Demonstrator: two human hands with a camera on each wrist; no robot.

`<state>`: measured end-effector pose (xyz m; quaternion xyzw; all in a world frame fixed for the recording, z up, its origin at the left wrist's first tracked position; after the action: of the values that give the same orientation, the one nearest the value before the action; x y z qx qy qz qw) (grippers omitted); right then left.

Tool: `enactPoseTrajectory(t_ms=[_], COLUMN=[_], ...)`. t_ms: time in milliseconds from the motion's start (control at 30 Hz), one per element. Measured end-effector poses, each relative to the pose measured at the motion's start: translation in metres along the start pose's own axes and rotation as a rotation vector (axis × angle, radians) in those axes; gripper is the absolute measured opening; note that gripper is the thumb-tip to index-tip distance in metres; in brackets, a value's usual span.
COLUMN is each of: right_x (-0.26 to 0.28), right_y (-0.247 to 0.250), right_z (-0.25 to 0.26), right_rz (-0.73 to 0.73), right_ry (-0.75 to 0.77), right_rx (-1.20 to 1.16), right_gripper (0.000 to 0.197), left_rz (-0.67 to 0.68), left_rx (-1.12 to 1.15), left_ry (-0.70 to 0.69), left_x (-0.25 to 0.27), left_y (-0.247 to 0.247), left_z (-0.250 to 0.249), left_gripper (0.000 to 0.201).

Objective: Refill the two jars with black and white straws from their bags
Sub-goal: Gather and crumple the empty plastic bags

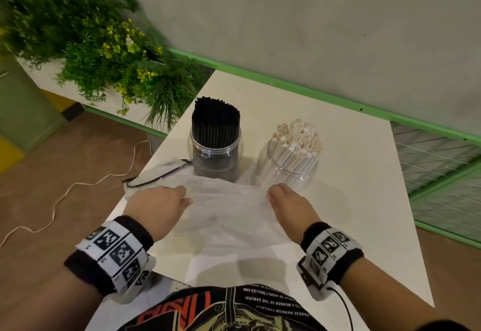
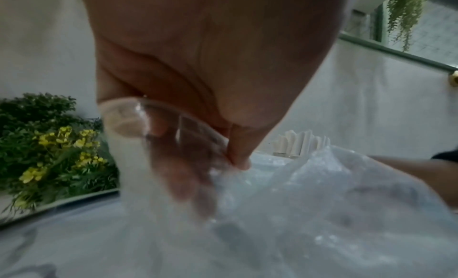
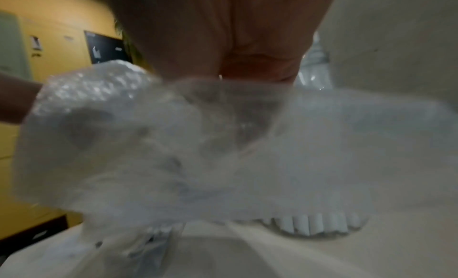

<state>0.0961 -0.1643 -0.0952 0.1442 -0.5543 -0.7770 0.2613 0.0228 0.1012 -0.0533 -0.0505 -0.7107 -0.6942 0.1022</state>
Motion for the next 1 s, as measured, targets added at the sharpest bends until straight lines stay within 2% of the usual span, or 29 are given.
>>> enactPoseTrajectory(t_ms=[133, 200, 233, 300, 333, 400, 433, 500, 567, 633, 700, 767, 833, 933, 1000], right_x=[0.003, 0.007, 0.009, 0.013, 0.014, 0.016, 0.017, 0.020, 0.025, 0.028, 0.032, 0.034, 0.034, 0.030, 0.028], right_y=[0.017, 0.027, 0.034, 0.049, 0.057, 0.072, 0.079, 0.090, 0.098, 0.102, 0.106, 0.110, 0.115, 0.117, 0.119], right_z=[-0.006, -0.001, 0.003, 0.014, 0.019, 0.030, 0.034, 0.039, 0.032, 0.015, -0.002, -0.013, -0.021, -0.026, -0.021], right_rz=[-0.235, -0.340, -0.380, -0.435, -0.456, -0.479, -0.480, -0.478, -0.487, -0.467, -0.446, -0.455, -0.502, -0.564, -0.618], right_ry=[0.022, 0.052, 0.064, 0.088, 0.103, 0.142, 0.165, 0.201, 0.186, 0.125, 0.059, 0.010, -0.077, -0.175, -0.189], right_rx=[-0.259, -0.343, -0.386, -0.484, -0.528, -0.597, -0.623, -0.647, -0.556, -0.322, -0.216, -0.316, -0.458, -0.733, -0.864], right_gripper=[0.011, 0.011, 0.012, 0.011, 0.011, 0.013, 0.014, 0.019, 0.028, 0.042, 0.047, 0.041, 0.026, 0.013, 0.008], left_rz=[0.039, 0.035, -0.019, -0.200, -0.247, -0.249, -0.248, -0.324, -0.413, -0.406, -0.389, -0.370, -0.381, -0.391, -0.381], left_rx=[-0.055, 0.035, 0.108, 0.236, 0.276, 0.251, 0.223, 0.206, 0.272, 0.439, 0.614, 0.742, 0.835, 0.936, 0.959], left_ry=[-0.005, 0.002, -0.029, -0.199, -0.291, -0.387, -0.395, -0.382, -0.398, -0.394, -0.366, -0.351, -0.339, -0.319, -0.304], left_x=[0.000, 0.001, 0.002, 0.004, 0.006, 0.002, -0.003, -0.015, -0.024, -0.029, -0.033, -0.034, -0.032, -0.025, -0.023], left_y=[0.007, 0.014, 0.018, 0.031, 0.039, 0.050, 0.053, 0.057, 0.059, 0.062, 0.066, 0.071, 0.077, 0.083, 0.082], left_z=[0.000, -0.005, -0.011, -0.034, -0.050, -0.079, -0.090, -0.099, -0.095, -0.085, -0.076, -0.071, -0.071, -0.073, -0.072], left_gripper=[0.031, 0.028, 0.032, 0.059, 0.074, 0.094, 0.096, 0.079, 0.059, 0.063, 0.061, 0.053, 0.048, 0.037, 0.040])
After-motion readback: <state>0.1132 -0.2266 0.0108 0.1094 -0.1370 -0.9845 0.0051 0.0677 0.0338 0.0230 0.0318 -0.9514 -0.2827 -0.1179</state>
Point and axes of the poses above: each hand's wrist, its own x-axis away from the middle knuckle, its own y-axis out of the back of the hand, z = x × y, the point moved 2 cm from there along -x, towards the middle knuckle, and after that the axes turned 2 degrees about y, right-handed, at the moved point
